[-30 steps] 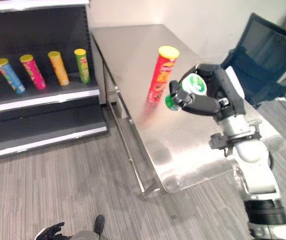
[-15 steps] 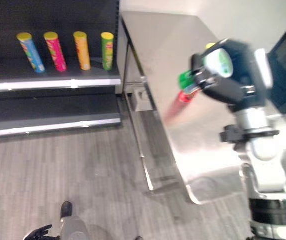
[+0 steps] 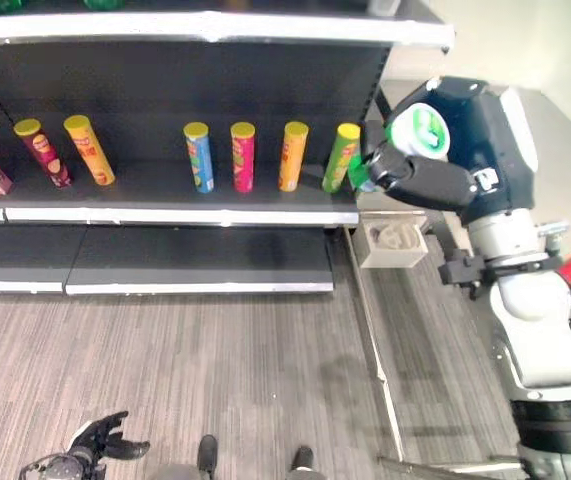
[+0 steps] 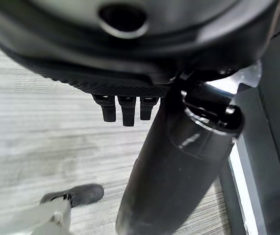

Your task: Put the goods on the table back onto the shelves and tidy them up.

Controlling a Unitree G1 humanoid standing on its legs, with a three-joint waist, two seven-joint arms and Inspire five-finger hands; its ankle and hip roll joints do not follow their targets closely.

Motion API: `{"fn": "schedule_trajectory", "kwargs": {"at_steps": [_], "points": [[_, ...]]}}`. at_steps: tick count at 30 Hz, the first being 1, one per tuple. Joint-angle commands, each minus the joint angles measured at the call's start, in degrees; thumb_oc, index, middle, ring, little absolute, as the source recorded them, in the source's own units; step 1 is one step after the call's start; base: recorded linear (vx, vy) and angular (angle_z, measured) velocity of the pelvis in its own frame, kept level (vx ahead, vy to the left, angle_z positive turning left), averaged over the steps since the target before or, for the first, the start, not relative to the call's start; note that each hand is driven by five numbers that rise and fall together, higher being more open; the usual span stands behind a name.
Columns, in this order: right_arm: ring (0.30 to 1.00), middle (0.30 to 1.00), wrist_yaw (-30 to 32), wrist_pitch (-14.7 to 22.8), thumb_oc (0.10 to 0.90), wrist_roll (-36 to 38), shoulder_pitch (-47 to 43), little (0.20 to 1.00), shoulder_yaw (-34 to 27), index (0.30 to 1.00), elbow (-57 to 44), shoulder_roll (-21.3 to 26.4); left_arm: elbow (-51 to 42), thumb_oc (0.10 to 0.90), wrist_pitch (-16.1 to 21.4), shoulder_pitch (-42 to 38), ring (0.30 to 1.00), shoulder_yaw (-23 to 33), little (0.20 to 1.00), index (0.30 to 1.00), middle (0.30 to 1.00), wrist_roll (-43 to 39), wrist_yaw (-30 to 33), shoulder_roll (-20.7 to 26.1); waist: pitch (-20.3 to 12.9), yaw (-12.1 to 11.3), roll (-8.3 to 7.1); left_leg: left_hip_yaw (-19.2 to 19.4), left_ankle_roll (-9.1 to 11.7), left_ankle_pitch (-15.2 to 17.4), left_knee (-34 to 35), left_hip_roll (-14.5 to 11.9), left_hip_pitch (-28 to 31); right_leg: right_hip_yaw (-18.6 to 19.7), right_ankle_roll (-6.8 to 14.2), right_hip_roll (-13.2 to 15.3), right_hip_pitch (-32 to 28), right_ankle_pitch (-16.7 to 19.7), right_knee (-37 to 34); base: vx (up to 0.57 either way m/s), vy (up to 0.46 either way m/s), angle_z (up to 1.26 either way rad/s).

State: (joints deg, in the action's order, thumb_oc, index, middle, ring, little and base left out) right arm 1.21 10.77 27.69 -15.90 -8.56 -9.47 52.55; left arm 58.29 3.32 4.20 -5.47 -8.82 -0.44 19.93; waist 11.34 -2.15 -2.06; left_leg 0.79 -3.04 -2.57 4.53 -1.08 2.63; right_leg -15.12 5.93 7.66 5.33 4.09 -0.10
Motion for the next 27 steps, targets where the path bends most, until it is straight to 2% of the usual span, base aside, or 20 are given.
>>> {"fn": "schedule_trajectory", "kwargs": {"at_steps": [1, 2, 3, 4, 6, 8, 9, 10, 11, 12, 13, 14, 15, 17, 20, 27], "points": [[0.300, 0.300, 2.81, 5.75, 0.400, 3.90, -8.02, 0.300, -4.85, 0.300, -1.52, 2.29, -0.74, 0.800, 0.56, -0.13, 0.900, -0.71, 0.900, 0.900, 0.900, 1.62, -0.87, 1.67, -2.22, -1.33, -1.81, 2.78, 5.27, 3.15, 0.47, 0.88, 0.80, 0.43, 3.05, -2.27, 0.91, 0.84, 1.63, 0.11, 0.046, 0.49], [0.300, 0.300, 2.98, 5.58, 0.400, 3.20, -7.82, 0.300, -4.94, 0.300, -1.72, 2.28, -0.83, 0.800, 0.64, -0.40, 0.900, -0.95, 0.900, 0.900, 0.900, 1.88, -1.01, 1.46, -2.05, -0.92, -2.03, 2.29, 5.20, 3.35, 0.47, 1.17, 0.97, 1.31, 2.94, -3.02, 1.18, 0.99, 1.09, 0.20, -0.013, 0.53], [0.300, 0.300, 2.95, 5.57, 0.400, 3.08, -7.90, 0.300, -5.09, 0.300, -1.79, 2.30, -1.21, 0.800, 0.72, -0.26, 0.900, -1.45, 0.900, 0.900, 0.900, 2.38, -1.18, 1.21, -2.67, -1.00, -2.65, 1.45, 5.04, 3.87, 0.47, 2.04, 1.30, 2.53, 2.49, -3.59, -1.24, 1.24, -2.08, 0.24, -0.090, 0.26], [0.300, 0.300, 3.13, 6.10, 0.400, 4.09, -9.02, 0.300, -4.09, 0.300, -1.62, 2.76, -1.36, 0.800, 0.74, 0.70, 0.900, -1.38, 0.900, 0.900, 0.900, 2.34, -1.08, 0.43, -3.81, -1.21, -2.59, 1.43, 5.33, 4.29, 0.47, 1.88, 1.78, 2.11, 2.39, -4.05, -3.46, 1.92, -4.57, 0.35, -0.141, 0.63], [0.300, 0.300, 3.29, 6.19, 0.400, 4.52, -11.83, 0.300, -1.66, 0.300, -0.66, 4.25, -1.89, 0.800, 0.50, 1.73, 0.900, -1.35, 0.900, 0.900, 0.900, 1.93, -1.14, 0.10, -5.21, -1.98, -2.53, 1.65, 6.14, 5.20, 0.05, 0.75, 3.94, 0.90, 2.07, -4.67, -5.70, 0.51, -4.90, 0.36, -0.185, 0.51], [0.300, 0.300, 3.04, 6.19, 0.400, 4.80, -14.13, 0.300, 0.31, 0.300, -0.57, 5.60, -2.54, 0.800, 0.37, 1.59, 0.900, -1.03, 0.900, 0.900, 0.900, 0.32, -0.79, 0.16, -3.73, -2.37, -3.48, 1.86, 7.98, 8.49, -11.19, 0.55, 0.31, -0.51, 1.15, -3.89, -7.60, -0.44, -4.90, 0.15, -0.197, 0.25], [0.300, 0.300, 4.06, 5.94, 0.400, 3.73, -16.50, 0.300, 0.67, 0.300, -0.96, 7.94, -4.82, 0.800, 0.24, 1.65, 0.900, -0.73, 0.900, 0.900, 0.900, -2.42, -0.26, -0.07, -0.95, -3.92, -3.74, 0.59, 11.14, 5.03, -27.69, -0.02, -7.90, -2.07, -0.76, -3.46, -9.89, -1.81, -4.81, 0.07, -0.188, 0.54], [0.300, 0.300, 4.67, 5.73, 0.400, 3.65, -17.91, 0.300, 1.92, 0.300, 0.89, 8.69, -4.72, 0.800, 0.37, 1.82, 0.900, -0.47, 0.900, 0.900, 0.900, -3.95, 0.34, -0.38, -0.55, -4.48, -3.95, 0.56, 11.06, 2.93, -31.75, -1.07, -11.02, -2.74, -1.17, -3.69, -11.16, -3.07, -4.90, 0.16, -0.129, 1.02], [0.300, 0.300, 5.31, 5.27, 0.400, 3.46, -20.25, 0.300, 3.78, 0.300, 3.06, 10.99, -4.33, 0.800, 0.09, 1.93, 0.900, -0.65, 0.900, 0.900, 0.900, -3.86, 0.29, -0.34, -0.73, -5.20, -4.17, 1.10, 10.05, 3.22, -27.49, -2.65, -12.37, -2.90, -0.75, -3.38, -11.90, -4.03, -4.90, 0.40, 0.083, 0.68], [0.300, 0.300, 5.72, 5.17, 0.400, 3.77, -22.23, 0.300, 5.15, 0.300, 4.37, 12.65, -3.07, 0.800, -0.51, 2.65, 0.900, -1.40, 0.900, 0.900, 0.900, -2.50, 0.14, 0.59, -2.07, -6.16, -3.92, -0.89, 9.30, 0.68, -12.59, -4.86, -11.76, -2.01, 0.07, -3.72, -12.15, -5.35, -4.90, 0.44, 0.167, 0.47], [0.300, 0.300, 6.28, 5.43, 0.400, 3.95, -24.60, 0.300, 6.97, 0.300, 6.07, 13.35, -2.74, 0.800, -0.36, 2.66, 0.900, -1.54, 0.900, 0.900, 0.900, -2.71, 0.46, 0.99, -2.56, -6.79, -3.72, -1.89, 9.73, -2.16, -6.88, -5.33, -11.91, -1.54, -0.01, -3.97, -12.54, -6.32, -4.90, 0.39, 0.186, -0.26], [0.300, 0.300, 6.78, 5.61, 0.400, 4.05, -25.78, 0.300, 7.61, 0.300, 7.29, 14.03, -2.79, 0.800, -0.48, 2.41, 0.900, -1.84, 0.900, 0.900, 0.900, -2.85, 0.60, 1.24, -2.78, -7.00, -3.38, -2.14, 10.15, -3.63, -3.78, -5.59, -12.49, -1.22, 0.02, -4.08, -13.10, -7.24, -4.90, 0.32, 0.189, -0.34], [0.300, 0.300, 6.98, 5.26, 0.400, 4.59, -26.83, 0.300, 8.88, 0.300, 9.45, 13.47, -2.25, 0.800, -0.30, 2.43, 0.900, -2.06, 0.900, 0.900, 0.900, -3.13, 0.96, 1.01, -4.54, -6.73, -2.53, -1.83, 10.72, -4.23, 0.46, -5.94, -9.81, -1.14, 0.65, -4.25, -13.63, -7.57, -4.90, 0.30, 0.226, -0.55], [0.300, 0.300, 7.61, 4.92, 0.400, 3.90, -27.77, 0.300, 9.58, 0.300, 9.27, 13.35, -1.84, 0.800, -0.19, 2.26, 0.900, -2.43, 0.900, 0.900, 0.900, -2.10, 0.99, 0.98, -6.19, -6.40, -2.36, -1.74, 10.62, -4.02, 0.47, -4.84, -7.69, -1.13, 1.20, -3.10, -14.43, -7.21, -4.90, 0.30, 0.262, -0.51], [0.300, 0.300, 8.42, 4.84, 0.400, 3.93, -32.08, 0.300, 12.60, 0.300, 11.80, 12.77, -1.35, 0.800, 0.07, 2.00, 0.900, -3.44, 0.900, 0.900, 0.900, -1.01, 1.25, 1.61, -7.96, -6.94, -2.77, 0.41, 8.64, -1.26, 0.47, -1.80, -4.30, 0.22, 3.11, 0.50, -15.90, -6.15, -4.56, 0.26, 0.331, -0.49], [0.300, 0.300, 8.29, 4.44, 0.400, 3.67, -36.97, 0.300, 17.02, 0.300, 13.30, 11.15, -0.58, 0.800, 0.03, 2.23, 0.900, -2.56, 0.900, 0.900, 0.900, -0.92, 1.70, 2.84, -7.27, -7.66, -2.70, 3.09, 5.53, 1.84, 0.47, 0.56, -1.57, 1.88, 5.16, 4.44, -12.41, -5.38, 5.23, 0.08, 0.193, -0.09]]}}
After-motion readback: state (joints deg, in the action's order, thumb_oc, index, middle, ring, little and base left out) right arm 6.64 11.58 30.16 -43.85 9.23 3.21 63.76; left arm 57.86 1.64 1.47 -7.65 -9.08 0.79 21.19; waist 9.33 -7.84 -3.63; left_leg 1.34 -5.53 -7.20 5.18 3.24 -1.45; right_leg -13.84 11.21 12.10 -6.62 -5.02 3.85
